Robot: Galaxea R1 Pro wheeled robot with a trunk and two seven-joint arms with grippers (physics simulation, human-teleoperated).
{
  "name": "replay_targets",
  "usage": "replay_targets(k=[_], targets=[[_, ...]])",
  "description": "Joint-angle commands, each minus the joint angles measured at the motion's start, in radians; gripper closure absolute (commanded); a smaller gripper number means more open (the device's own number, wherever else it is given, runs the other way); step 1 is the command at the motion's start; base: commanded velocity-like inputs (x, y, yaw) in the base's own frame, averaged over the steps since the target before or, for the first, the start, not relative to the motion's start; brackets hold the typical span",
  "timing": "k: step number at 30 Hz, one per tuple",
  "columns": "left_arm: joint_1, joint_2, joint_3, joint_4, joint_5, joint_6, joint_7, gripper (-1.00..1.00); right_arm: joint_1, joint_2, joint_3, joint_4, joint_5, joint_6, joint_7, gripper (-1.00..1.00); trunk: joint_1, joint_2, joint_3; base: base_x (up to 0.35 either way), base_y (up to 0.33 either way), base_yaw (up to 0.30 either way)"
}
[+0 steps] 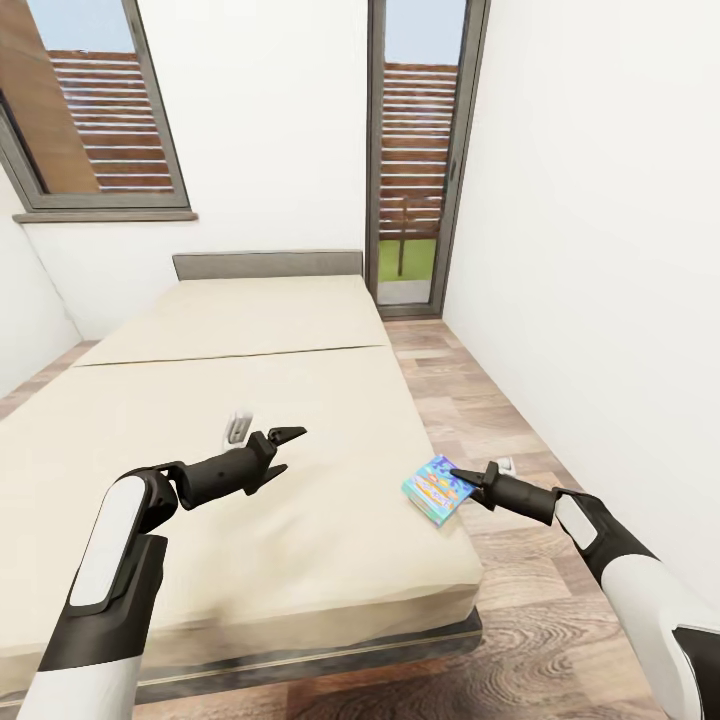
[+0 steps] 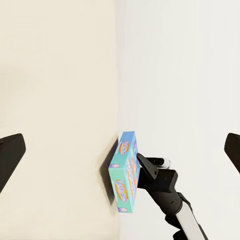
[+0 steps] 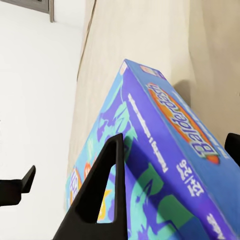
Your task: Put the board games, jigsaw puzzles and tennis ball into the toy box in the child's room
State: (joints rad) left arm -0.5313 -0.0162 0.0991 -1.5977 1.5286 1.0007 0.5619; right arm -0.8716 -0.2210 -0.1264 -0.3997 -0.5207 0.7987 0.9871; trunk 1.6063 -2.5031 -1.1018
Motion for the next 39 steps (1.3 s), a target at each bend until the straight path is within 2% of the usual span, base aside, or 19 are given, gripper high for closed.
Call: replay_targets(k=[1, 15, 39], targets=[[-0.001, -0.001, 0.002, 0.0, 0.01, 0.004, 0.01, -1.0, 0.0, 0.027, 0.005, 0.001, 0.023, -0.004, -0.002, 1.0, 0.0, 0.0, -0.001, 0.0, 0.0, 0.0], [-0.001, 0.002, 0.003, 0.0, 0.01, 0.004, 0.01, -1.0, 0.0, 0.024, 0.006, -0.009, 0.022, -0.004, 0.002, 1.0, 0.0, 0.0, -0.001, 0.0, 0.0, 0.0], [0.0, 0.005, 0.005, 0.003, 0.007, 0.004, 0.012, -1.0, 0.001, 0.014, 0.01, -0.083, 0.022, 0.006, 0.003, 1.0, 0.0, 0.0, -0.001, 0.0, 0.0, 0.0]])
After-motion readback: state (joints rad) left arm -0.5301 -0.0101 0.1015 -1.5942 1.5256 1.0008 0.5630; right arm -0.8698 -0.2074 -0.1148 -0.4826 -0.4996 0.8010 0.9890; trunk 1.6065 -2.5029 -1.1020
